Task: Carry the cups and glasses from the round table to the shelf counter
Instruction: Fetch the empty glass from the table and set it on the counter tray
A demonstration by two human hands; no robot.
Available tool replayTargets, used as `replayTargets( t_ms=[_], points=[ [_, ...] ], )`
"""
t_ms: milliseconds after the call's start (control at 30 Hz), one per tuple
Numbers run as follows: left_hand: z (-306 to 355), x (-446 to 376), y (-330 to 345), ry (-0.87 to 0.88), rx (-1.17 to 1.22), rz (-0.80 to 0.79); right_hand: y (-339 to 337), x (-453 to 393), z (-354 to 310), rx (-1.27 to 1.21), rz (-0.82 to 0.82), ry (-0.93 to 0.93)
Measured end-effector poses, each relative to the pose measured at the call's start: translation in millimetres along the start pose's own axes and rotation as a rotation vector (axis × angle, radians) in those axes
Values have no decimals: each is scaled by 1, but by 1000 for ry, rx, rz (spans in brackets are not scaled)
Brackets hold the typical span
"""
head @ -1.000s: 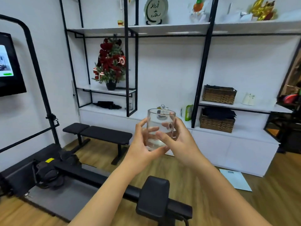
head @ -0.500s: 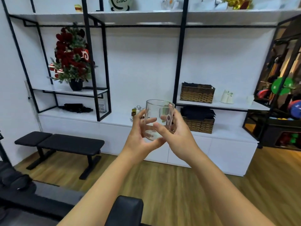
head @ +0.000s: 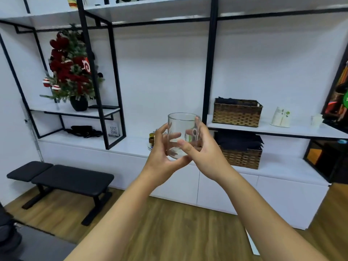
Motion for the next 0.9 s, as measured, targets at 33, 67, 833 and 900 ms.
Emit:
replayTargets(
  t_ms=[33, 67, 833, 900],
  points=[
    [-10, -12, 9, 0, -18, 7, -9, -12, 13, 1, -15, -4],
    [-21, -25, 18, -2, -34, 17, -19, -25, 26, 3, -34, -10],
    [-206, -257, 120, -146, -215, 186, -117, -295, 262, -272, -248, -21],
    [-233, -277, 110, -160, -214, 183, -104, -323, 285, -292, -273, -5]
  ],
)
Point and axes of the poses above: each hand's wrist, its own x-axis away from the middle knuckle, its own y-axis out of the palm, z = x × y, the point moved 4 cm from there along -x, towards the middle knuckle, and after that the axes turned 2 degrees about -z, right-handed, at the moved point
